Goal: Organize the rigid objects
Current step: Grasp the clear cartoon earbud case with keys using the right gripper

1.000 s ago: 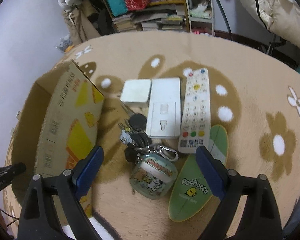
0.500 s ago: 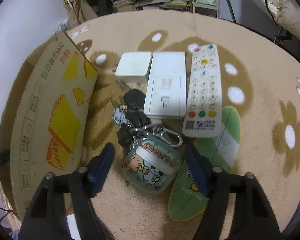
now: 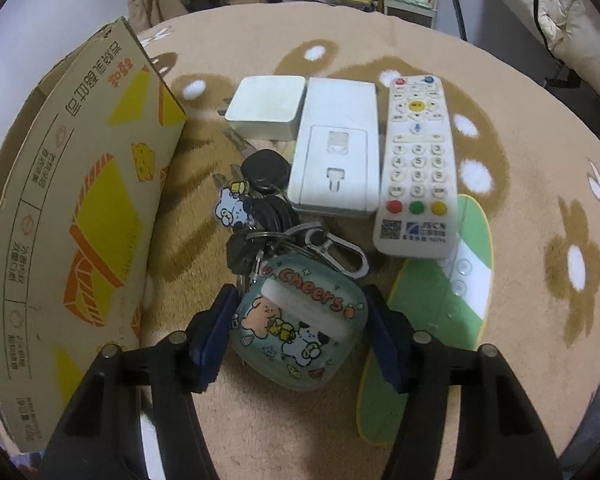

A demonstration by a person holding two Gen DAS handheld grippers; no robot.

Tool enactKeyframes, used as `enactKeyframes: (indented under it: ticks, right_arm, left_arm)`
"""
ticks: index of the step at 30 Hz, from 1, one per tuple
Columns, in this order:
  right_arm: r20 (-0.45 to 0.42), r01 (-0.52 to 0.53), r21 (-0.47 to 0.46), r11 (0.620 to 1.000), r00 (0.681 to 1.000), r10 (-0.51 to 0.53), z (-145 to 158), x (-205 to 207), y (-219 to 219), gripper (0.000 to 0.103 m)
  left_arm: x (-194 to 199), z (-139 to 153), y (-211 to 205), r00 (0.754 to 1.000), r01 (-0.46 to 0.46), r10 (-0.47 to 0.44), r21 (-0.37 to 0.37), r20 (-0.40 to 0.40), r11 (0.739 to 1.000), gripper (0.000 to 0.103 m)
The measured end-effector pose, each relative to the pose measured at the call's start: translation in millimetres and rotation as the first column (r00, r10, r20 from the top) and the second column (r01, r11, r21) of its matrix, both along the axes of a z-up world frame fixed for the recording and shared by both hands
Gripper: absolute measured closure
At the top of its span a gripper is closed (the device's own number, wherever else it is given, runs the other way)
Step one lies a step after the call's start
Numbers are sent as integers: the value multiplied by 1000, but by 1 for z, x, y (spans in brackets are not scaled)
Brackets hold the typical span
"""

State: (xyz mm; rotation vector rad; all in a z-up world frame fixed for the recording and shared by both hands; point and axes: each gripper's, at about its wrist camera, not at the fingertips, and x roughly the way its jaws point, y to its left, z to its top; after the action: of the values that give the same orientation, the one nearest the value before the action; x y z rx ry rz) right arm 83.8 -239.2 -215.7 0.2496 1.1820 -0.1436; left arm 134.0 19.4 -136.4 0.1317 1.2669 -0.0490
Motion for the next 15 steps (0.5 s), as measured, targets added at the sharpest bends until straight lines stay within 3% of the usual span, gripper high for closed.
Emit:
enactKeyframes:
  ticks: [15]
  right_arm:
    - [120,-9,-48,999,993,15,57,-4,9,37]
  left_arm:
    - [-1,0,0,1000,-2,2,-4,-1,1000,89]
